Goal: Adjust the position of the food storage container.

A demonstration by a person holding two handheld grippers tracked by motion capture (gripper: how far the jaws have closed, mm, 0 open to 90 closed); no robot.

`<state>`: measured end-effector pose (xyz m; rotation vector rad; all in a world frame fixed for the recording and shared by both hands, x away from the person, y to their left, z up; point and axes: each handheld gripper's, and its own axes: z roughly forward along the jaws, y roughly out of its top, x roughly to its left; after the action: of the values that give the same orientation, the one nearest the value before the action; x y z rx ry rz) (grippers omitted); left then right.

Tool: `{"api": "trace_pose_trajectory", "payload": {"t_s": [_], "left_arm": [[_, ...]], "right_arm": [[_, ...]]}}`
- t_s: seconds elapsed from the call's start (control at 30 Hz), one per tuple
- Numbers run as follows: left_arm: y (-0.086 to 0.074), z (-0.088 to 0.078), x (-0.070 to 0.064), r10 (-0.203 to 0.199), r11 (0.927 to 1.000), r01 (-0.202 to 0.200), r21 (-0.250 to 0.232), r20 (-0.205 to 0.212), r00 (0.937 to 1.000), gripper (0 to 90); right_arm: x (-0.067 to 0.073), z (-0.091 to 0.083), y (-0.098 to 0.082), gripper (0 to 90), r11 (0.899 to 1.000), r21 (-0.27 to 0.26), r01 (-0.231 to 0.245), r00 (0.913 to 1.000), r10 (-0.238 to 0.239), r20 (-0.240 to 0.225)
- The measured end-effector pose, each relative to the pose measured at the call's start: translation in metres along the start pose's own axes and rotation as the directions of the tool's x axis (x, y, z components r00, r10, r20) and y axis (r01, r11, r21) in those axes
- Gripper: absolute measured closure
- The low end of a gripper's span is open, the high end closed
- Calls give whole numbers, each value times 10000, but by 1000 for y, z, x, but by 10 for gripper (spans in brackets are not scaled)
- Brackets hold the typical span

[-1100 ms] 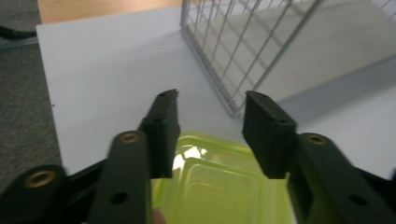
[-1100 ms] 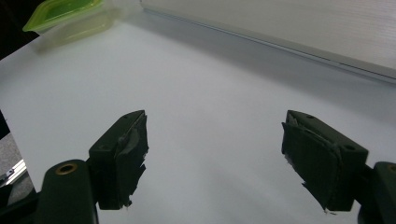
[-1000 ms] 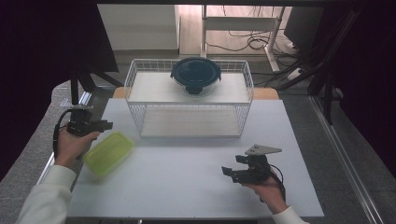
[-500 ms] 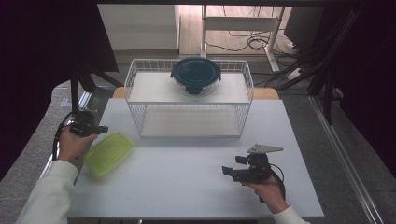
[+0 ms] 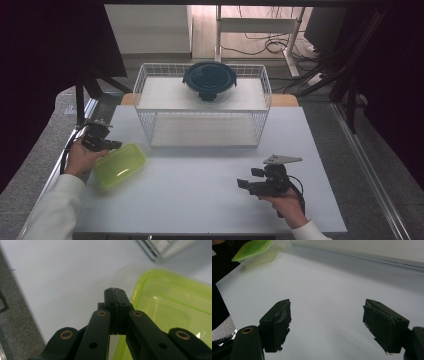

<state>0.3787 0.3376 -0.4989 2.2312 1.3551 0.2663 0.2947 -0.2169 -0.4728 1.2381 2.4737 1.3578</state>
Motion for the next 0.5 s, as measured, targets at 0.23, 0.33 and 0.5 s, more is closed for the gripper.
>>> {"api": "trace_pose_trajectory", "payload": {"t_s": [0.23,0.33,0.5], "left_arm": [[5,7,-34,1207,9924,-1221,158,692,9903,900],[10,10,-49,1814,9824,-1847,276,947,9788,900],[14,14,-66,2558,9645,-2612,384,1082,9607,900]], "right_arm": [[-1,1,-1,223,10000,45,-56,10000,56,-14],[-1,1,-1,223,10000,56,-48,10000,48,-18],[-2,1,-1,223,10000,53,-64,10000,64,4]]}}
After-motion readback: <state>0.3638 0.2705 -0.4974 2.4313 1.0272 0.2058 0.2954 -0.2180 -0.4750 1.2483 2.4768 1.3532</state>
